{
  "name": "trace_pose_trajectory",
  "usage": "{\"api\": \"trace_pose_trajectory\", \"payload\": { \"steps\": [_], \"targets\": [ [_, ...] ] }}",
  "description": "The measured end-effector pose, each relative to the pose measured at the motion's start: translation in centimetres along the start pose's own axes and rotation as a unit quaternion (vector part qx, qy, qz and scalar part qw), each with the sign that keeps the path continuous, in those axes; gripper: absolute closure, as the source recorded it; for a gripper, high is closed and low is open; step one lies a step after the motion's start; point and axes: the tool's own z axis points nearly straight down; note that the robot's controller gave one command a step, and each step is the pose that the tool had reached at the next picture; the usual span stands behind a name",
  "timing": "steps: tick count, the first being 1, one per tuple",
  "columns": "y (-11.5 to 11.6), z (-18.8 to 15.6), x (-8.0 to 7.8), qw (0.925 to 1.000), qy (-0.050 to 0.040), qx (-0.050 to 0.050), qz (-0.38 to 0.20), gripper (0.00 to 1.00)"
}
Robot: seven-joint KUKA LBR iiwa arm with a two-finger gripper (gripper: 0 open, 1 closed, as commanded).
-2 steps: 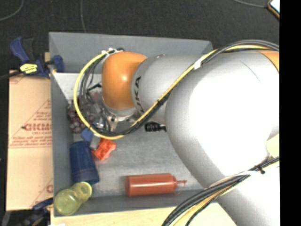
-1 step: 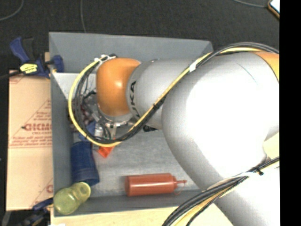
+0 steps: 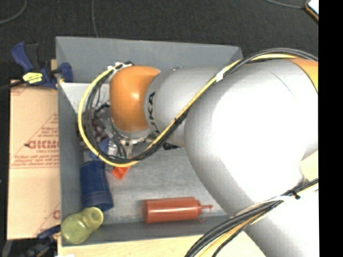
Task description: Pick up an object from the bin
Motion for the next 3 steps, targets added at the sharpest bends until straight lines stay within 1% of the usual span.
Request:
{"api": "trace_pose_trajectory", "payload": {
  "steps": [1, 2, 3],
  "targets": [
    [0.1, -2.2, 0.5, 1.0, 0.0056, -0.002, 0.001, 1.0],
    [0.4, -5.8, 0.4, 1.0, 0.0035, -0.006, 0.0, 1.0],
    [0.5, -7.8, 0.3, 1.0, 0.0013, -0.008, -0.001, 1.0]
  ]
}}
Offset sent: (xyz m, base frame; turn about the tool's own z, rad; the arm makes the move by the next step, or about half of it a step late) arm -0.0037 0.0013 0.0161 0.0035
